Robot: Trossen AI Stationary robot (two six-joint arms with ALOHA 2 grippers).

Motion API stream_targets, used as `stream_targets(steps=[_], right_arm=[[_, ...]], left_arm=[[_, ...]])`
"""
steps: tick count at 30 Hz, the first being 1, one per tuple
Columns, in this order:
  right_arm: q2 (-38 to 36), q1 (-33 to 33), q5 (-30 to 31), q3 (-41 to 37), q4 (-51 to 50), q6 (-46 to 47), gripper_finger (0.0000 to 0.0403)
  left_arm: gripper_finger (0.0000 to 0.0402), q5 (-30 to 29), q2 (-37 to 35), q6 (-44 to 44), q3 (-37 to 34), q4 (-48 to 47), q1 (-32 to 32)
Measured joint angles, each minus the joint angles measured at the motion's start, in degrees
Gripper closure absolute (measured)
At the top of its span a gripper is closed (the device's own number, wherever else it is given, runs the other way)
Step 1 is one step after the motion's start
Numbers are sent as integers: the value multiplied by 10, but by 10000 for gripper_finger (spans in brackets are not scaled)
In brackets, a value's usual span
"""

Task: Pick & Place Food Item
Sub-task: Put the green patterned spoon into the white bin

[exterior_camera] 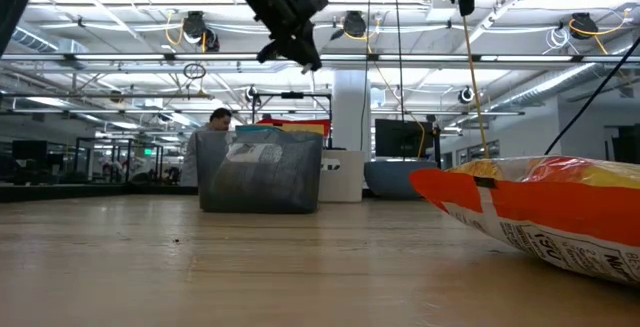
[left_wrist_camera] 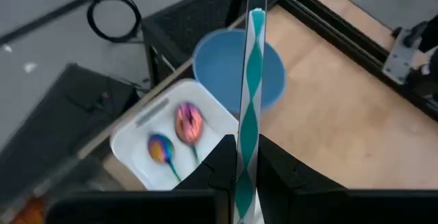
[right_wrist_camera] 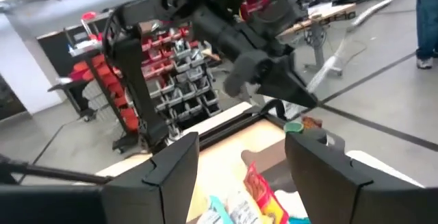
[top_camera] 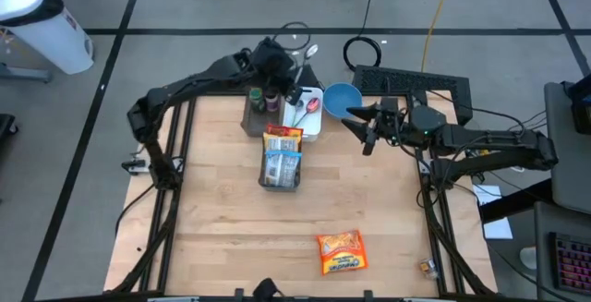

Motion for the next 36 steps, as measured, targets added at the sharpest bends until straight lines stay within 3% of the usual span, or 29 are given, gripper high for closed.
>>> stream_targets(steps=[8, 12, 21, 36], right_arm=[[-2, -14, -2, 0, 5, 1, 194], [-2, -14, -2, 0, 5, 0, 195], [-2, -15, -1, 0, -10, -4, 195], [-2, -14, -3, 0, -17, -2, 195]], left_arm=[[367, 16, 148, 14, 183, -185, 13], [367, 21, 191, 2, 223, -227, 13], [367, 13, 199, -35, 201, -239, -1], [367, 35, 199, -135, 90, -186, -36]])
